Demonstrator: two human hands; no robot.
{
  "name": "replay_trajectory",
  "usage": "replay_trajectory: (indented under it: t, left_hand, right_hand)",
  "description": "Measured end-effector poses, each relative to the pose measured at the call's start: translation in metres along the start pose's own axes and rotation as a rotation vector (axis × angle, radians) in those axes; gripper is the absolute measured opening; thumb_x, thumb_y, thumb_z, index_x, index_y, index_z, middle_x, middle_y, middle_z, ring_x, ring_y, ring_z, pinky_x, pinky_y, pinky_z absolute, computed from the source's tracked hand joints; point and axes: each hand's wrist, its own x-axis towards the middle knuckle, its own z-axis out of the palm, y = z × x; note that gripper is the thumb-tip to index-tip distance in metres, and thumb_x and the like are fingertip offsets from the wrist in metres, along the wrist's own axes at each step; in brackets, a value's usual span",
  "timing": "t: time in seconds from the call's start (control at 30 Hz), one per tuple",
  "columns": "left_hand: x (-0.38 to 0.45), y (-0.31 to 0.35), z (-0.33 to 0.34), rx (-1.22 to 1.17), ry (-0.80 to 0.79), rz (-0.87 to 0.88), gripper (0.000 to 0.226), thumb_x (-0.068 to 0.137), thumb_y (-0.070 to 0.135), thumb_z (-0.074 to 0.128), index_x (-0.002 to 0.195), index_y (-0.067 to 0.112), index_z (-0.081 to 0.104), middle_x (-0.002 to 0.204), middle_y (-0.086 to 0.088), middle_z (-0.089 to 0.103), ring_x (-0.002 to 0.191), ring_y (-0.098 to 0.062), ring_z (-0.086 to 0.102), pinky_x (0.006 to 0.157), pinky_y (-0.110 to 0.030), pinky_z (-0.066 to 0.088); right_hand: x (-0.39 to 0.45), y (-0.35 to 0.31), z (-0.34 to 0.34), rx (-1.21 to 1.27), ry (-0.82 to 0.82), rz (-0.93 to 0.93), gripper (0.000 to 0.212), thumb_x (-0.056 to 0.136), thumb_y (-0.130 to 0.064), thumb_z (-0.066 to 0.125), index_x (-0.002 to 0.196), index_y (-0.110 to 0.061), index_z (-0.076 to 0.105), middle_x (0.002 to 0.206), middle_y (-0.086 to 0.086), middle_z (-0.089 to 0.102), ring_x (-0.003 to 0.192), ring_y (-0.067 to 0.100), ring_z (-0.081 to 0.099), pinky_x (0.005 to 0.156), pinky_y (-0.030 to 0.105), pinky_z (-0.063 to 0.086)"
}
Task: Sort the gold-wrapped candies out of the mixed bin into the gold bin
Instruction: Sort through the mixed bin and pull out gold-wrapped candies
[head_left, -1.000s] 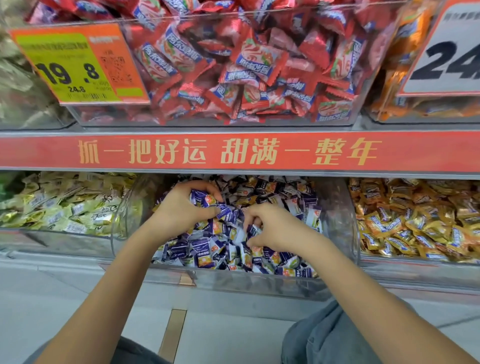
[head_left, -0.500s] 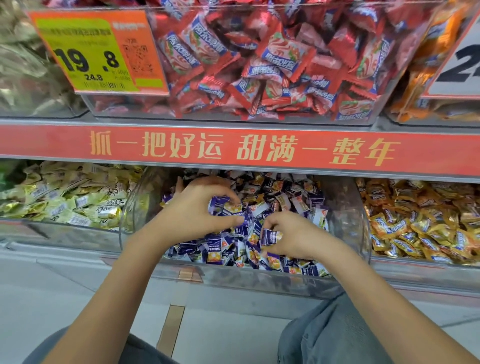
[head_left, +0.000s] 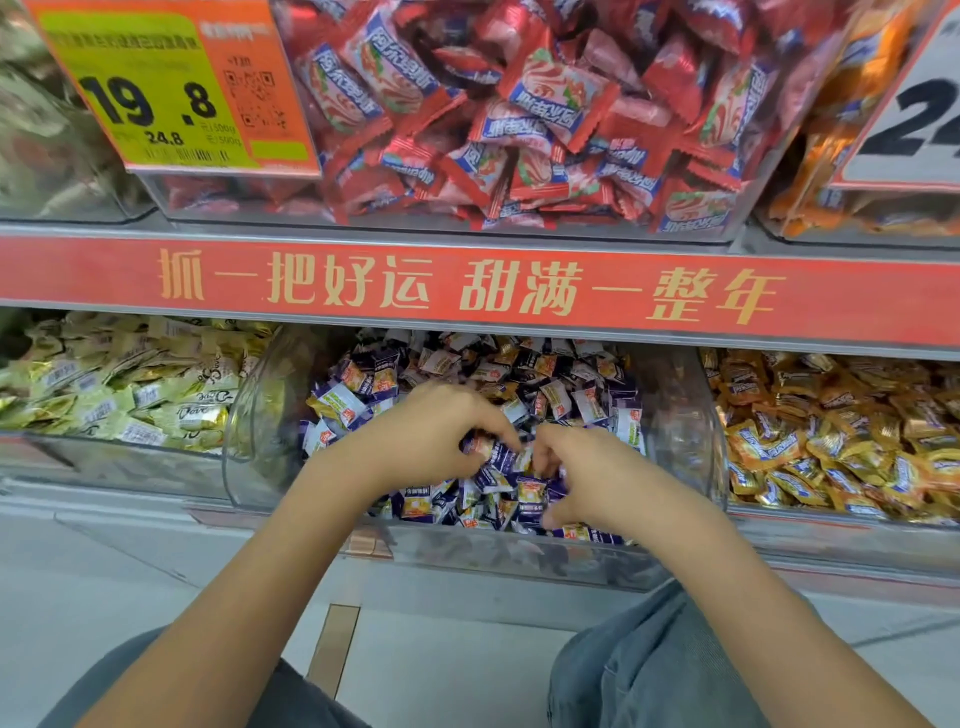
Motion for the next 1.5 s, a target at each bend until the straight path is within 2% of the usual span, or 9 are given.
replay_trajectory:
  t: [0.33, 0.47, 0.57, 0.73, 0.97, 1.07, 1.13, 1.27, 1.5]
  left_hand:
    - [-0.002, 0.001, 0.006, 0.054, -0.151, -0.038, 0.043, 0.086, 0.002, 0.048, 0.090, 0.036, 0.074, 0.114, 0.024, 0.062, 0.111, 0.004, 0.035, 0.095, -0.022, 0.002]
    - [-0.001, 0.002, -0.008, -0.187, -0.194, -0.139, 0.030, 0.084, 0.023, 0.050, 0.073, 0.037, 0.073, 0.092, 0.002, 0.073, 0.079, -0.016, 0.061, 0.092, -0.017, 0.033]
    - [0.017, 0.002, -0.007, -0.204, 0.124, -0.212, 0.017, 0.087, 0.022, 0.059, 0.094, 0.024, 0.075, 0.078, 0.009, 0.066, 0.070, -0.019, 0.060, 0.062, -0.019, 0.048]
    - [0.040, -0.011, 0.010, 0.149, 0.097, -0.224, 0.061, 0.084, 0.030, 0.070, 0.139, 0.022, 0.046, 0.138, 0.001, 0.049, 0.124, -0.023, 0.045, 0.104, -0.038, 0.039]
    - [0.044, -0.015, 0.003, -0.118, 0.248, -0.251, 0.028, 0.089, 0.025, 0.064, 0.114, 0.011, 0.067, 0.104, -0.005, 0.069, 0.078, -0.013, 0.058, 0.070, -0.019, 0.047]
    - [0.031, -0.011, -0.009, -0.217, 0.310, -0.269, 0.027, 0.097, 0.025, 0.052, 0.105, 0.001, 0.059, 0.072, -0.006, 0.056, 0.052, -0.013, 0.040, 0.047, -0.023, 0.029]
    - [0.024, -0.003, -0.008, -0.298, 0.279, -0.269, 0.023, 0.099, 0.022, 0.045, 0.102, 0.000, 0.051, 0.061, -0.001, 0.044, 0.046, -0.014, 0.035, 0.043, -0.023, 0.026]
    - [0.019, 0.020, -0.001, -0.460, 0.230, -0.133, 0.020, 0.096, 0.023, 0.053, 0.101, 0.005, 0.058, 0.081, -0.008, 0.066, 0.068, -0.027, 0.065, 0.063, -0.035, 0.055]
    - [0.026, 0.057, 0.011, -0.750, 0.290, -0.061, 0.025, 0.074, 0.017, 0.079, 0.081, 0.021, 0.056, 0.072, 0.002, 0.062, 0.059, -0.007, 0.061, 0.058, -0.022, 0.051]
  right_hand:
    - [-0.014, 0.008, -0.010, 0.053, -0.009, 0.128, 0.069, 0.075, -0.021, 0.080, 0.133, -0.025, 0.042, 0.136, -0.002, 0.049, 0.114, 0.019, 0.053, 0.089, 0.030, 0.046]
    - [-0.013, 0.006, -0.008, 0.041, -0.028, 0.116, 0.057, 0.077, -0.019, 0.078, 0.126, -0.019, 0.048, 0.109, -0.002, 0.054, 0.094, 0.017, 0.054, 0.080, 0.029, 0.046]
    - [-0.013, 0.004, -0.005, -0.011, -0.018, 0.140, 0.046, 0.080, -0.019, 0.076, 0.117, -0.014, 0.050, 0.104, 0.002, 0.056, 0.094, 0.020, 0.055, 0.081, 0.031, 0.048]
    - [-0.013, 0.004, -0.006, -0.026, -0.048, 0.179, 0.039, 0.080, -0.014, 0.076, 0.110, -0.013, 0.051, 0.108, 0.005, 0.060, 0.096, 0.023, 0.060, 0.082, 0.032, 0.051]
    - [-0.022, 0.009, -0.008, 0.323, 0.165, 0.196, 0.030, 0.082, 0.000, 0.071, 0.097, -0.021, 0.056, 0.094, 0.003, 0.065, 0.062, 0.007, 0.054, 0.047, 0.015, 0.038]
    - [-0.029, 0.009, -0.006, 0.359, 0.286, 0.202, 0.038, 0.087, 0.006, 0.058, 0.102, -0.028, 0.055, 0.104, 0.004, 0.061, 0.088, 0.020, 0.063, 0.065, 0.026, 0.054]
    - [-0.036, 0.008, -0.008, 0.319, 0.358, 0.214, 0.044, 0.089, 0.007, 0.053, 0.111, -0.031, 0.056, 0.110, 0.007, 0.061, 0.098, 0.027, 0.064, 0.080, 0.042, 0.055]
    - [-0.049, 0.007, -0.014, 0.506, 0.401, 0.082, 0.044, 0.092, 0.005, 0.052, 0.110, -0.034, 0.058, 0.126, -0.009, 0.055, 0.116, 0.011, 0.057, 0.089, 0.027, 0.049]
    - [-0.047, -0.002, -0.010, 0.972, 0.582, -0.022, 0.024, 0.089, -0.004, 0.062, 0.109, -0.017, 0.069, 0.081, 0.006, 0.073, 0.072, 0.014, 0.071, 0.067, 0.027, 0.060]
